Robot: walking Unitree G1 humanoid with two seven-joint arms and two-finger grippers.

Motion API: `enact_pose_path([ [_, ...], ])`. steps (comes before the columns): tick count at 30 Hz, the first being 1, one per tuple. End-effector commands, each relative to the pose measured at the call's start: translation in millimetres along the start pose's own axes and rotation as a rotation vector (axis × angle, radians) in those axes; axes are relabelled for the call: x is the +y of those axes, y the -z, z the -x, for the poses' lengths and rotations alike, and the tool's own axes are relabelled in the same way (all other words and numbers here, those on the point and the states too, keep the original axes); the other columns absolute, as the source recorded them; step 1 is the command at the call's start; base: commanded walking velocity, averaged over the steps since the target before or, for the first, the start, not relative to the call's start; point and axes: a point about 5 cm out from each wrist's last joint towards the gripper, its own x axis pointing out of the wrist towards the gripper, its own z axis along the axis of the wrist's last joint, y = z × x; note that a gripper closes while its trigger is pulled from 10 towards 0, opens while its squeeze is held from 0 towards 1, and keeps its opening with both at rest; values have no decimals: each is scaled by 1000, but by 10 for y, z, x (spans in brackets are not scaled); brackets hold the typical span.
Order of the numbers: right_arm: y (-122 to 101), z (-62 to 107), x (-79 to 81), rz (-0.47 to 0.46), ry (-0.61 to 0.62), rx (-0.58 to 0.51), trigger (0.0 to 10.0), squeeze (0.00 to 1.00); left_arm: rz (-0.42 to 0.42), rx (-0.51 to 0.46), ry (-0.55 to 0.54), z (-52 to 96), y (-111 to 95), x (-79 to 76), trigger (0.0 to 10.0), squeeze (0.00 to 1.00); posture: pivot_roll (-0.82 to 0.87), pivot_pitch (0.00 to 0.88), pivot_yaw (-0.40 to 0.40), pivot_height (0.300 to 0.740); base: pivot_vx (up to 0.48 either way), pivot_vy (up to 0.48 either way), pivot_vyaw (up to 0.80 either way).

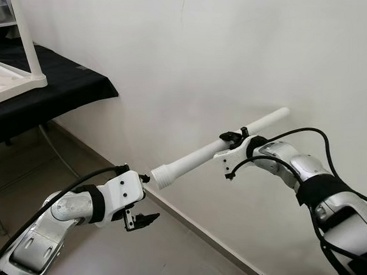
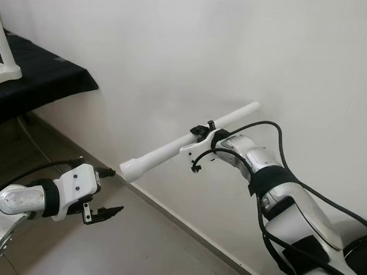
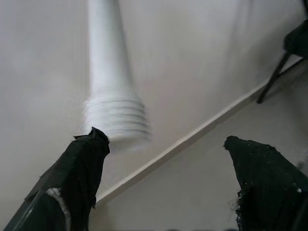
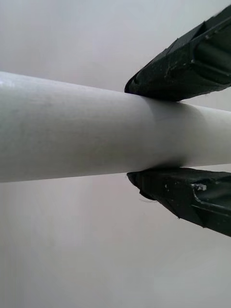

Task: Building children table

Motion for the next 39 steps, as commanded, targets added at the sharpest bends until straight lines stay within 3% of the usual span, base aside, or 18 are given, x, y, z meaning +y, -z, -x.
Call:
enact_pose_path([
  [1, -77, -8, 9, 11, -3, -39, 0, 0, -22, 6, -39, 21, -9, 81, 10000, 0, -7, 0, -63, 740, 0, 0, 0],
  [7, -208, -34, 37, 26, -3, -95, 0, 0, -39, -15, -86, -10, -78, 187, 10000, 0, -10, 0, -60, 740, 0, 0, 0],
  [15, -241, -41, 75, 25, -9, -114, 0, 0, -35, -8, -85, -21, -65, 193, 10000, 0, -12, 0, -60, 740, 0, 0, 0],
  [25, -418, -100, -224, 83, 109, -122, 0, 0, 62, 7, -78, -125, 4, 158, 10000, 0, -20, 0, -41, 740, 0, 0, 0],
  [29, -467, -110, -274, 82, 132, -129, 0, 0, 84, 20, -95, -134, 32, 175, 10000, 0, -18, 0, -40, 740, 0, 0, 0],
  [39, -593, -53, -488, 36, 261, -180, 0, 0, 145, 138, -169, -145, 273, 212, 10000, 0, -23, 0, -37, 740, 0, 0, 0],
])
